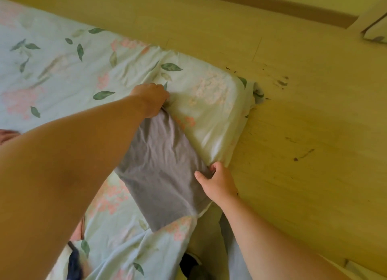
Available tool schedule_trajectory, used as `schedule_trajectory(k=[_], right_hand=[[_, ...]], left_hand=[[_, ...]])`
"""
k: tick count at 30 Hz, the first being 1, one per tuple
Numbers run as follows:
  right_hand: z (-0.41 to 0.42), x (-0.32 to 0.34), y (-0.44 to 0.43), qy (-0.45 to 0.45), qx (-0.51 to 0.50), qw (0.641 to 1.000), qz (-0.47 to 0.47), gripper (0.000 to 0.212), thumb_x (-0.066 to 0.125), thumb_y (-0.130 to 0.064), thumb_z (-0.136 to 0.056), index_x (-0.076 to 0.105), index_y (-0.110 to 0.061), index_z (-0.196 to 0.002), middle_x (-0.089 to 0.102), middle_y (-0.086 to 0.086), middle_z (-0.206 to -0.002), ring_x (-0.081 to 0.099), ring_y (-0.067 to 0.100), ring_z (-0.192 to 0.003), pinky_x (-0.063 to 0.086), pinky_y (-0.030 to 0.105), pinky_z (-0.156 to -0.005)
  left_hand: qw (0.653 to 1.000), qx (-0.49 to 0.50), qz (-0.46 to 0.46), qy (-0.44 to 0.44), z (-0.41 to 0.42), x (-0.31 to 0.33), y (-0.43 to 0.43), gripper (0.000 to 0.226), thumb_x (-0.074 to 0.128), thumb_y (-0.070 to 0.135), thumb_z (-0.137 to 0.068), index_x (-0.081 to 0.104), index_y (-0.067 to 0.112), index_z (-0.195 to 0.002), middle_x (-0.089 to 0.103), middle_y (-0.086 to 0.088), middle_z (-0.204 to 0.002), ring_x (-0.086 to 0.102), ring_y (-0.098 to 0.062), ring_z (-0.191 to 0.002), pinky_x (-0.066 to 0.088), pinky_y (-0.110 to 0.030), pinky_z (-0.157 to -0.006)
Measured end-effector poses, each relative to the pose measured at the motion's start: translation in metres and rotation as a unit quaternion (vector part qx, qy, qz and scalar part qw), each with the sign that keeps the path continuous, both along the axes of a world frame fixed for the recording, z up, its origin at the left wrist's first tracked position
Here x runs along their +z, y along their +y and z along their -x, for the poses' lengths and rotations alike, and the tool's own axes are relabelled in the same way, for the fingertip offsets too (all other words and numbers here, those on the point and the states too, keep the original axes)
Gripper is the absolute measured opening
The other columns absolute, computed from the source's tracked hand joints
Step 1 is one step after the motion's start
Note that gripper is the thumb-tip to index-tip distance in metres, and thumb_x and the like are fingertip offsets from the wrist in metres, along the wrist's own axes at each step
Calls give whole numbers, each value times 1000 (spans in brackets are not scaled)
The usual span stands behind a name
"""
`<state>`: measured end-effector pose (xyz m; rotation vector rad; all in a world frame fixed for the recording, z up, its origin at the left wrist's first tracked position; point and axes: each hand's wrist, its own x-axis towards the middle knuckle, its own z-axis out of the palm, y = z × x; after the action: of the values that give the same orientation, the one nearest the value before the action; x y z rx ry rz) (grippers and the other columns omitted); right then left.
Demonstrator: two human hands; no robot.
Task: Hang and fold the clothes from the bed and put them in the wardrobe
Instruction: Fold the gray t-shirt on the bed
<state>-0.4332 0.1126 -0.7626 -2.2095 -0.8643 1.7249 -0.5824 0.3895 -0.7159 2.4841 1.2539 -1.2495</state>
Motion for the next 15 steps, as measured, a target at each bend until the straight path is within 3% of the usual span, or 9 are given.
schedule_trajectory(k=[4,7,9,12,15], right_hand=[[3,-1,0,-29,34,999,2,49,70,-61,-81,44,-29,-107,62,-5,-110,63,25,-100,52,45,-91],[2,1,6,-92,126,988,-1,53,56,-75,-81,48,-34,-113,67,-7,-111,61,26,-109,38,46,-97],[4,3,11,-87,175,981,-1,57,48,-82,-80,54,-32,-106,67,-6,-110,60,27,-108,40,47,-98],[7,5,17,-19,182,983,2,52,52,-76,-85,54,-24,-88,65,-2,-97,61,25,-93,54,43,-84],[13,14,20,19,195,980,-23,39,54,-59,-95,44,-26,-78,57,-2,-86,57,18,-77,49,34,-63]], left_hand=[[996,-61,50,43,-8,0,5,35,57,14,-92,51,29,-123,53,-1,-107,50,-24,-94,40,-35,-73],[982,-122,74,121,-15,-1,5,26,54,30,-97,57,29,-123,58,1,-109,54,-22,-101,47,-37,-91],[973,-136,86,163,-16,0,1,25,52,37,-98,64,29,-118,61,5,-102,58,-20,-100,49,-38,-97],[974,-116,104,167,-11,7,-4,20,53,29,-94,68,27,-108,60,6,-90,61,-18,-87,55,-35,-85],[974,-83,114,177,1,27,-4,13,55,22,-92,68,22,-97,65,3,-89,65,-19,-82,58,-33,-79]])
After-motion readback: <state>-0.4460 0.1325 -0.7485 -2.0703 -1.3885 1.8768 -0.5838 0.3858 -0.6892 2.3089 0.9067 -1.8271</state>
